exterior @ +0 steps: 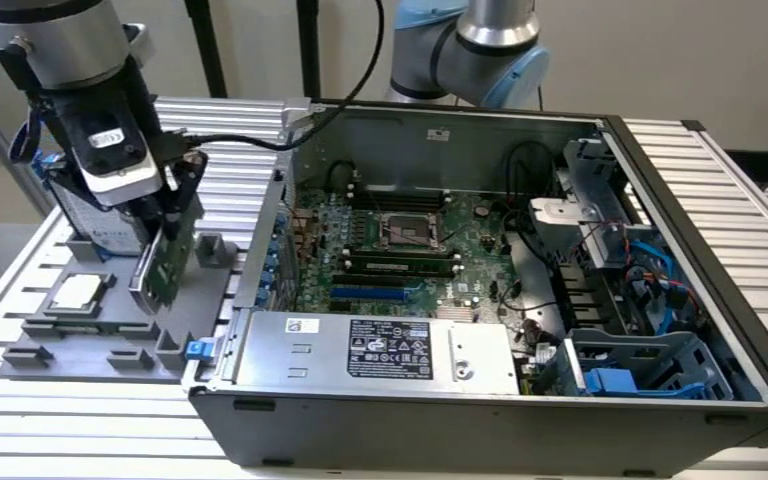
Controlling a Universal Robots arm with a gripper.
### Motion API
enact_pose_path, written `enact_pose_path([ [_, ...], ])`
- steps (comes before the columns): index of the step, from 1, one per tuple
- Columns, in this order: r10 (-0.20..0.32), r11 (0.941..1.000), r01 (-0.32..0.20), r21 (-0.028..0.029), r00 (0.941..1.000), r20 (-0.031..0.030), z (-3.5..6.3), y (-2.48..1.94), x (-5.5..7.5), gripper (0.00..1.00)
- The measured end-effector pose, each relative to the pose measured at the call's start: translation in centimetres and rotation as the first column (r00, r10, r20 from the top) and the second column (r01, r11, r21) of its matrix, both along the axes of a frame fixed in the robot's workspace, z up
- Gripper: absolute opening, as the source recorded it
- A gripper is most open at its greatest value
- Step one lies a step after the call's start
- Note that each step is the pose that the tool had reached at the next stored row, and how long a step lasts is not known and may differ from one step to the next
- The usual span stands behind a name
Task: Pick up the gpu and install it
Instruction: 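Pick up the gpu and move the gpu toward the slot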
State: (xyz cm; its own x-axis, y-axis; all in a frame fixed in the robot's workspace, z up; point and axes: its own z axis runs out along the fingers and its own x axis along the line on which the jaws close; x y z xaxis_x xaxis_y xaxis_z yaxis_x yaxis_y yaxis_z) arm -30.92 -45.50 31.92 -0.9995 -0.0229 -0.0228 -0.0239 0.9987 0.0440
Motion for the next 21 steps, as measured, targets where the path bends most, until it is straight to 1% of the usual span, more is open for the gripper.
enact_pose_path([
  [1,0.0,1.0,0.0,0.0001,1.0,0.0,0.5,0.0,0.0,0.0],
  [2,0.0,1.0,0.0,0.0,1.0,0.0,1.48,-0.01,0.1,0.0],
  [8,0.0,1.0,0.0,0.0,1.0,-0.0004,4.24,-0.07,0.6,0.0],
  [12,0.0,1.0,0.0,0.0,1.0,-0.0031,6.17,-0.21,1.4,0.0],
  [15,0.0,1.0,0.0,0.0,0.9999,-0.0101,8.57,-0.44,3.2,0.0],
  [21,0.0,1.0,0.0,0.0001,0.9998,-0.0202,11.73,-0.78,6.4,0.0],
])
